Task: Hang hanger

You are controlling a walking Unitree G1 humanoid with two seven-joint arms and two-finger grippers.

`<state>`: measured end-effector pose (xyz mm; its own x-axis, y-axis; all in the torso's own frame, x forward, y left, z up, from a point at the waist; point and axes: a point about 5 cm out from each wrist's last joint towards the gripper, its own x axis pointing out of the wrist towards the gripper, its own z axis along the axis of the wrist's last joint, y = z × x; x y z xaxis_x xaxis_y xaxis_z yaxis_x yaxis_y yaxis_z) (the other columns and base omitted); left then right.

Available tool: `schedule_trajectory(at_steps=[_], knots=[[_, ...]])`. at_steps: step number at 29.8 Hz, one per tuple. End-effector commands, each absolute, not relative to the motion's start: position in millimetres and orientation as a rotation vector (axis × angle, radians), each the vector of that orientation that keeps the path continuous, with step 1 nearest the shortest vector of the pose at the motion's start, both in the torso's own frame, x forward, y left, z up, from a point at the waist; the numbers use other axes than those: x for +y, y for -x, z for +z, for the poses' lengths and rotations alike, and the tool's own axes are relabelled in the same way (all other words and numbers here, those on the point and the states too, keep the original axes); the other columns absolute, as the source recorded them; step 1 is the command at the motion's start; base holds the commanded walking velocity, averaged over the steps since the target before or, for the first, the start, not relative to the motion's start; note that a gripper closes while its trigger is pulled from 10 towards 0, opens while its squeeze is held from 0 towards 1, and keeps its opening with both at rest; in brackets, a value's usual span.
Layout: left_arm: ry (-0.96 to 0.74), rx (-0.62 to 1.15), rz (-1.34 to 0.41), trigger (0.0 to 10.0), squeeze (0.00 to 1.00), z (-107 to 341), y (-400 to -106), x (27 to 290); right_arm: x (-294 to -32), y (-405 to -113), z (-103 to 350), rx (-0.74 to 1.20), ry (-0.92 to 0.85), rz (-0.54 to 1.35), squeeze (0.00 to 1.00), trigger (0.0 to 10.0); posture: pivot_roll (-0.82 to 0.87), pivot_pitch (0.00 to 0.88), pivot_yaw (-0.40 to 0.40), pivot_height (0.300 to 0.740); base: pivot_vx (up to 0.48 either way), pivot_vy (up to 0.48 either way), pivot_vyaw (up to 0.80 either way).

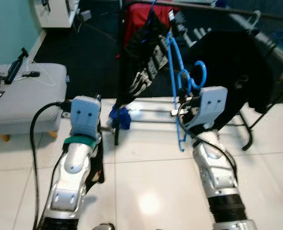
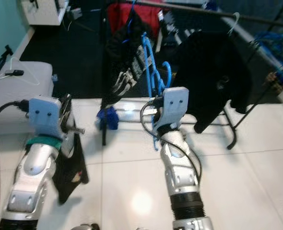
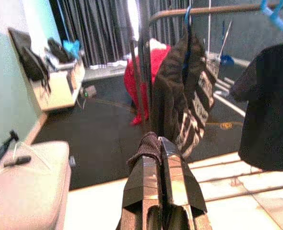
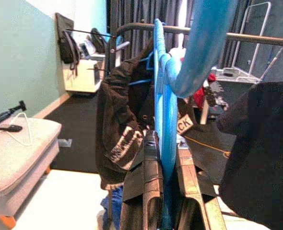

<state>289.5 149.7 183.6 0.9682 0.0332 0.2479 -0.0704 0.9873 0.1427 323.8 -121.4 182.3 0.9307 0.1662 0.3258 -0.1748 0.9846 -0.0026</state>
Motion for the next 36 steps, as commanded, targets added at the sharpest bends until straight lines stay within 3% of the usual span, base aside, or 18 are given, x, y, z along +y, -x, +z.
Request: schedule_trajectory(at_steps=[1,9,16,26,31,36], knots=[[-0.121,-0.228,0.088,10.0,0.0,186,-291,153,-120,-326,179,-0.314,-0.052,0.184,0.0,10.0,0.05,0.041,-0.044,0.74,0.0,0.0,0.0],[-0.287,-0.132,0.147,10.0,0.0,154,-289,167,-117,-337,156,-0.208,-0.084,0.244,0.0,10.0,0.08,0.015,-0.061,0.74,0.0,0.0,0.0],[-0.233,0.004,0.127,10.0,0.0,108,-276,160,-138,-330,116,-0.092,-0.03,0.166,0.0,10.0,0.07,0.004,-0.063,0.74,0.0,0.0,0.0],[-0.109,0.018,0.124,10.0,0.0,108,-277,159,-144,-334,107,-0.067,-0.033,0.148,0.0,10.0,0.11,0.0,-0.115,0.74,0.0,0.0,-0.72],[-0.084,-0.036,0.193,10.0,0.0,124,-280,168,-125,-344,116,-0.098,-0.043,0.223,0.0,10.0,0.17,0.0,-0.166,0.74,0.0,0.0,-0.8],[-0.117,-0.08,0.226,10.0,0.0,133,-280,171,-127,-348,129,-0.143,-0.044,0.248,0.0,10.0,0.19,0.0,-0.139,0.74,0.0,0.0,-0.8]])
